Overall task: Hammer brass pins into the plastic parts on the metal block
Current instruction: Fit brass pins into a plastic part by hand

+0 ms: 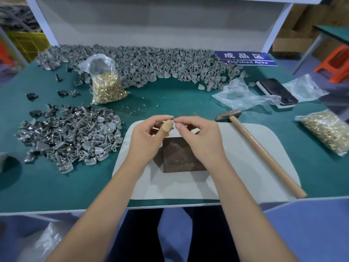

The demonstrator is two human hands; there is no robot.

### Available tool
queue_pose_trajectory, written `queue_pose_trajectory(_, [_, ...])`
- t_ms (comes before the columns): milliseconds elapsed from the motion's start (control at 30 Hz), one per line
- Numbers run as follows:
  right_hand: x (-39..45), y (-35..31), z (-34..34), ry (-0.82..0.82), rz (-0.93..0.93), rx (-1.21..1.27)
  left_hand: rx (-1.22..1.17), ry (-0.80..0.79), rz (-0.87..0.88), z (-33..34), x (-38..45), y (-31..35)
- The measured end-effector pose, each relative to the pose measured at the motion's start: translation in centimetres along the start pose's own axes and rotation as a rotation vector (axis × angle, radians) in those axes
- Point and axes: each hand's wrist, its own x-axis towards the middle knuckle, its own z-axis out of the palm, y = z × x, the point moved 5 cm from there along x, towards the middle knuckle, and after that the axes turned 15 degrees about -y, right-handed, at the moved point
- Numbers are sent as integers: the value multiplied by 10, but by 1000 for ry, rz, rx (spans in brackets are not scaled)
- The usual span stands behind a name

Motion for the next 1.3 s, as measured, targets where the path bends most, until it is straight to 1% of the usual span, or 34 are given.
queue_pose_trajectory(67, [0,-1,0,-10,-14,-5,37,2,16,1,-1,1])
queue_pose_trajectory(167, [1,-3,-1,-10,-20,-23,7,12,13,1,-1,0])
queue_pose_trajectory(333, [0,-2,-4,37,-6,-18,-33,-4,40,2,0,-2])
queue_pose_trajectory(433, [0,-1,-5,57,15,10,-34,12,17,1,0,-6])
queue_pose_trajectory(600, [-1,-2,-5,74,25,9,62,18,47,0,-2,-1])
queue_pose_trajectory(767, [-3,-9,-1,53,-56,-107,184,55,86,1,-3,0])
queue_pose_trajectory(867, [0,-7,0,29,-64,-145,241,49,133,4,-4,2])
queue_pose_trajectory(1000, [2,-4,3,5,-51,-176,249,45,160,5,-6,2])
queue_pose_trajectory(1200, [0,-6,0,48,-49,-153,256,15,183,8,-7,6])
queue_pose_trajectory(1300, [1,-7,1,22,-37,-160,256,12,174,7,-8,4])
